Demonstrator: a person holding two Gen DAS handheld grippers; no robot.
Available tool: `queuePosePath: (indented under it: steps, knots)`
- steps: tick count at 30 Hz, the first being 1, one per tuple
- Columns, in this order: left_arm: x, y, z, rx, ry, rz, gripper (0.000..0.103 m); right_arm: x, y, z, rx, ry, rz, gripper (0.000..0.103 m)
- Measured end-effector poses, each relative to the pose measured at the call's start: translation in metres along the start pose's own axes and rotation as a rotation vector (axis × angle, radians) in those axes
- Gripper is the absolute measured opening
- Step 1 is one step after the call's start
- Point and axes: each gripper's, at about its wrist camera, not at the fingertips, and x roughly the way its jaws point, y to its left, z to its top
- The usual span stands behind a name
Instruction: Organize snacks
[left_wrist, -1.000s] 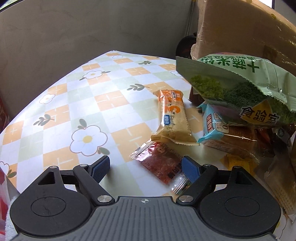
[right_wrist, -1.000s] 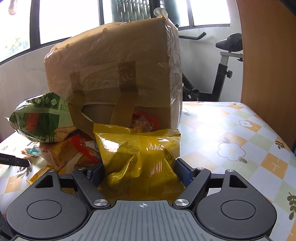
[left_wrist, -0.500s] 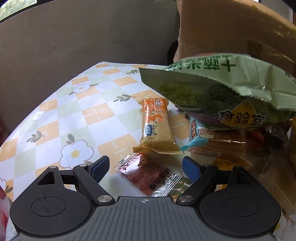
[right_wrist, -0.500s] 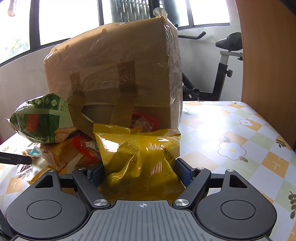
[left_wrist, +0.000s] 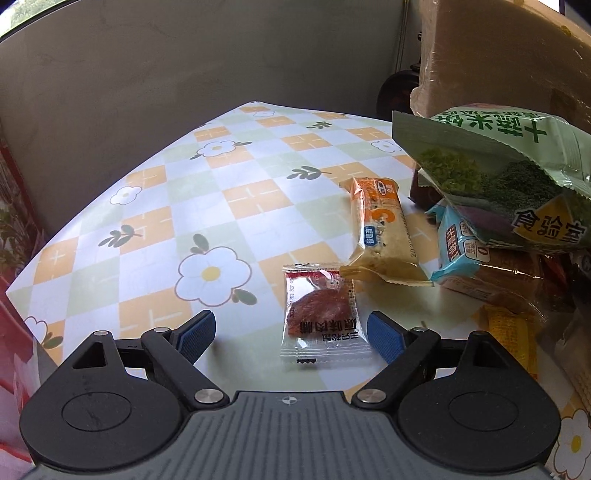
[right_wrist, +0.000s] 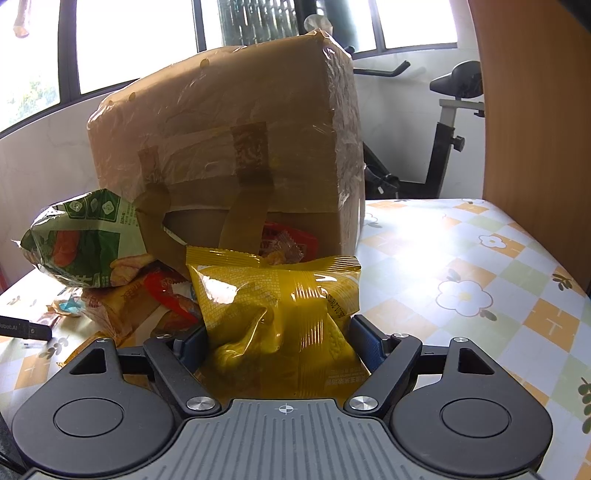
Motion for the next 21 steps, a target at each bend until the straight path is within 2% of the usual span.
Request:
queuePosePath:
  steps: [4, 10, 11, 13, 14, 15, 21]
  knots:
    - [0.004, -0.006, 0.005, 0.027, -0.021, -0.05, 0.09, 0.0, 0.0, 0.0, 0.0, 0.0, 0.0, 0.077]
    - [0.012, -0.004, 0.006, 0.022, -0.052, -0.063, 0.084, 0.0, 0.0, 0.0, 0.0, 0.001, 0.0, 0.077]
    - [0.012, -0.003, 0.006, 0.023, -0.059, -0.066, 0.081, 0.0, 0.0, 0.0, 0.0, 0.001, 0.0, 0.077]
    - [0.009, 0.0, 0.007, 0.013, -0.07, -0.069, 0.067, 0.0, 0.0, 0.0, 0.0, 0.0, 0.0, 0.077]
    - [0.008, 0.002, 0.007, 0.01, -0.073, -0.077, 0.054, 0.0, 0.0, 0.0, 0.0, 0.0, 0.0, 0.077]
    - [0.008, 0.002, 0.007, 0.007, -0.072, -0.077, 0.047, 0.0, 0.0, 0.0, 0.0, 0.0, 0.0, 0.077]
    - [-0.001, 0.011, 0.002, -0.026, -0.084, -0.101, 0.042, 0.0, 0.0, 0.0, 0.005, -0.001, 0.005, 0.077]
